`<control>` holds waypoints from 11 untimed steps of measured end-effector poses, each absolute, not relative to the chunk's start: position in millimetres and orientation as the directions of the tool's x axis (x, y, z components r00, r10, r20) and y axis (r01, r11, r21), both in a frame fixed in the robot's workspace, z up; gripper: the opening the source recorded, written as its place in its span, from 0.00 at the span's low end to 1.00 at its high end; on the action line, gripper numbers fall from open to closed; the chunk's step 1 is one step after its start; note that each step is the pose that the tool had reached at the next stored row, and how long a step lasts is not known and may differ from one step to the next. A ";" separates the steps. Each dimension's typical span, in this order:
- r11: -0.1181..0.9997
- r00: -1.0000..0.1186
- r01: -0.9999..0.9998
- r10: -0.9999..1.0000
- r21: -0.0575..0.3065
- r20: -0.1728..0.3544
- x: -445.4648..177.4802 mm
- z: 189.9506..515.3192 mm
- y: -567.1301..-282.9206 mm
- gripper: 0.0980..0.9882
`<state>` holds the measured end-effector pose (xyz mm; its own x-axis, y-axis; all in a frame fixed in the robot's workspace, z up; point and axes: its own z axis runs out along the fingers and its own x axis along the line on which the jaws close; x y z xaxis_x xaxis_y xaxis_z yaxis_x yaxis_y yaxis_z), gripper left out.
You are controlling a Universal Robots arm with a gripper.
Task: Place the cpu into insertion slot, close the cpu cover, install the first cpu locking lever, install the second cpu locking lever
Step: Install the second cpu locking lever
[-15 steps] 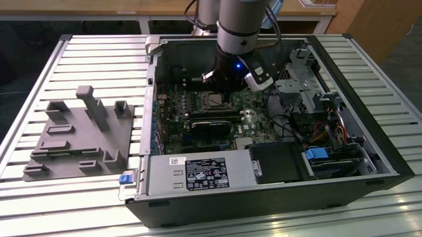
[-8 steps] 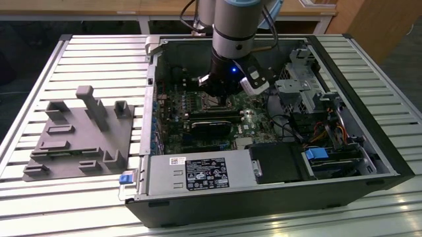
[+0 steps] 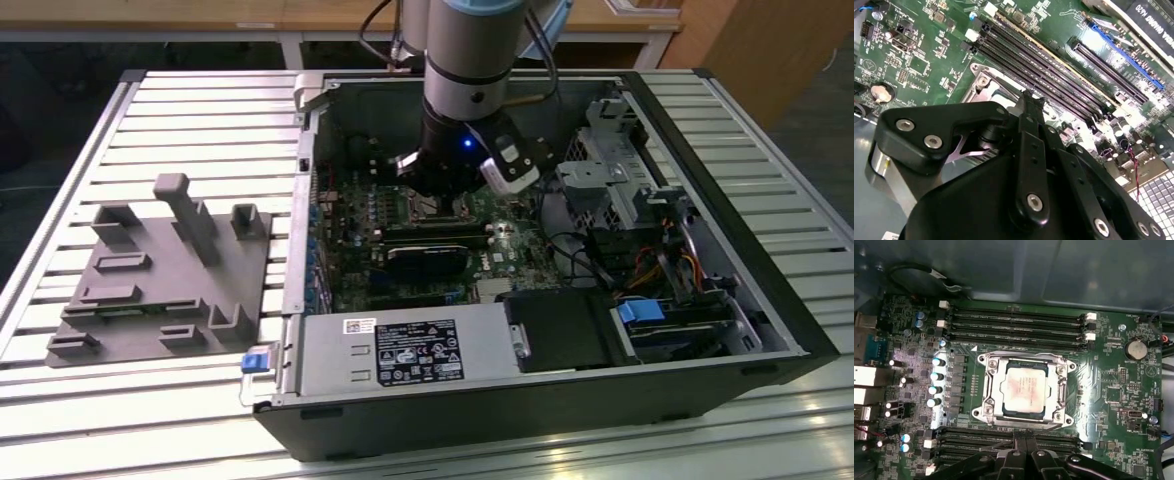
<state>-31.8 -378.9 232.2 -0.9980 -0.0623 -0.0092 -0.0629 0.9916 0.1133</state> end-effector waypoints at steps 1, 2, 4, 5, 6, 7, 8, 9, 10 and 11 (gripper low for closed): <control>0.992 -0.998 -0.063 -0.062 0.113 -0.009 -31.8 231.8 -379.0 0.01; 0.992 -0.998 -0.063 -0.062 0.113 -0.009 -31.9 231.4 -379.0 0.01; 0.992 -0.998 -0.063 -0.062 0.113 -0.009 -32.6 230.5 -379.3 0.01; 0.992 -0.998 -0.063 -0.062 0.114 -0.009 -32.9 229.9 -379.3 0.01; 0.992 -0.998 -0.063 -0.062 0.114 -0.009 -33.3 229.2 -379.4 0.01; 0.992 -0.998 -0.063 -0.062 0.114 -0.009 -33.5 228.5 -379.4 0.01; 0.992 -0.998 -0.063 -0.062 0.114 -0.009 -33.6 227.7 -379.4 0.01; 0.992 -0.998 -0.063 -0.062 0.114 -0.009 -33.7 226.8 -379.4 0.01; 0.992 -0.998 -0.063 -0.062 0.114 -0.009 -33.9 225.7 -379.4 0.01; 0.991 -0.998 -0.063 -0.062 0.114 -0.009 -34.1 224.7 -379.4 0.01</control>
